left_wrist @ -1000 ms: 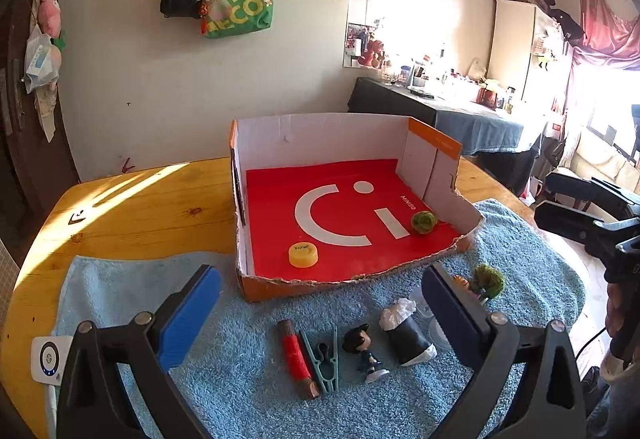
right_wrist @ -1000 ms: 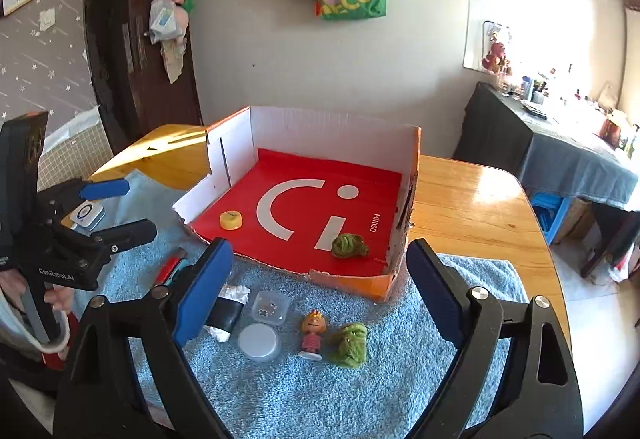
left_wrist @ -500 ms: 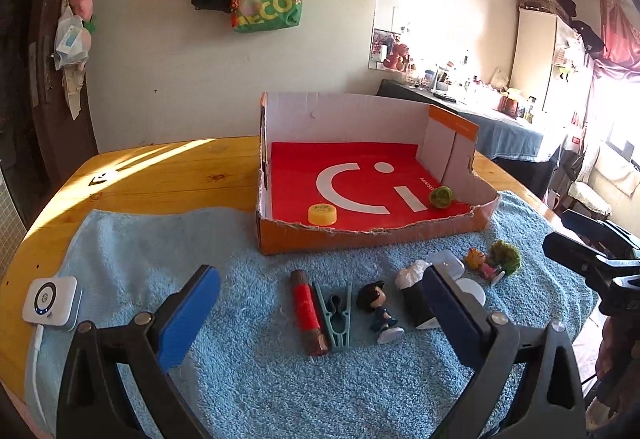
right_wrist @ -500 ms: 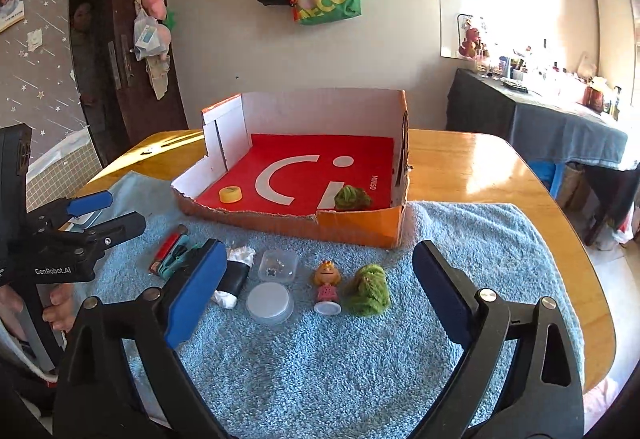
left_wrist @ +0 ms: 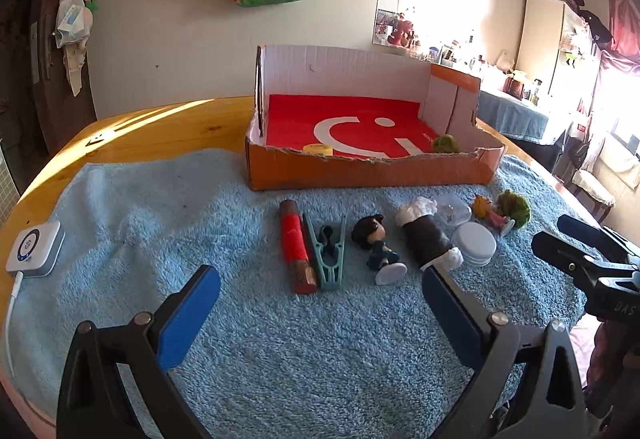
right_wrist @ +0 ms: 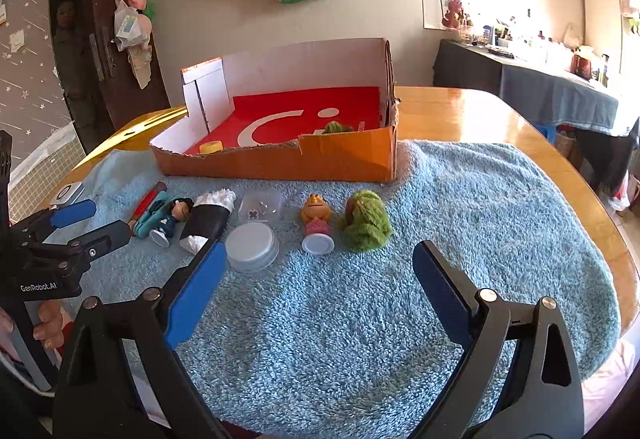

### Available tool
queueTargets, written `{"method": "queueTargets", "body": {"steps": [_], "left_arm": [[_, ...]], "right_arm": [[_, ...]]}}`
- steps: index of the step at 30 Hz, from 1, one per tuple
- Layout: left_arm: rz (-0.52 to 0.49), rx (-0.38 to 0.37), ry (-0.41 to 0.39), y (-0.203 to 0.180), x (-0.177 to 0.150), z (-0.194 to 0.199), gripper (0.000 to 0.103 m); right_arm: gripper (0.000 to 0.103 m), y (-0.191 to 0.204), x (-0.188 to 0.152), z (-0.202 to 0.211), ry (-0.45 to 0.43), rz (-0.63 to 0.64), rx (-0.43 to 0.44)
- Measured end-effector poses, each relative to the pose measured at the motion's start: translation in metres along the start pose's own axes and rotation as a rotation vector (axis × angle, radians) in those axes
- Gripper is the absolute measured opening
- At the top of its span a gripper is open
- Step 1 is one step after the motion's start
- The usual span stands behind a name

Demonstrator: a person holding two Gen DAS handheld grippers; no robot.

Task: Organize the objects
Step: 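Withdraw both tools from the box back over the towel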

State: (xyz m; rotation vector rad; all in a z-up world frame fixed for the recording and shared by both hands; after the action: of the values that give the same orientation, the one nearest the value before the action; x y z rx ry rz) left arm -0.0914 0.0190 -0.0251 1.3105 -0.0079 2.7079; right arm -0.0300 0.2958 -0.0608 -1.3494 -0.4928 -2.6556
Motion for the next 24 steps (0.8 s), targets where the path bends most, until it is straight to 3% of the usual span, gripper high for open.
{"method": "queueTargets", "body": {"steps": [13, 24], "left_arm": [[0.01, 0.015, 0.028, 0.01, -0.002, -0.009, 0.103], [-0.017, 0.031, 0.119, 0.037, 0.003, -0.025, 0.103]], "right_arm": [[0.095, -0.005, -0.005, -0.009, 0.022, 0.003, -0.013], [0.095, -0.029, 0.011, -0.014, 0.025, -0.04, -0.038]]}}
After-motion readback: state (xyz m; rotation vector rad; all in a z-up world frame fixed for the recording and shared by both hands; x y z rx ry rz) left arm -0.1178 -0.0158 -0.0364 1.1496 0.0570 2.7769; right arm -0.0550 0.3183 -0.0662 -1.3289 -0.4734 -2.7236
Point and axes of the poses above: each gripper's, at about its wrist camera, not at the fingertips, and z roughly against the way its jaws point, y to its left, x to its top, the point moved 10 cm from there along -z, roughly the way its jaws point, and after that the axes turned 11 degrees about x, right-handed, at the moved point
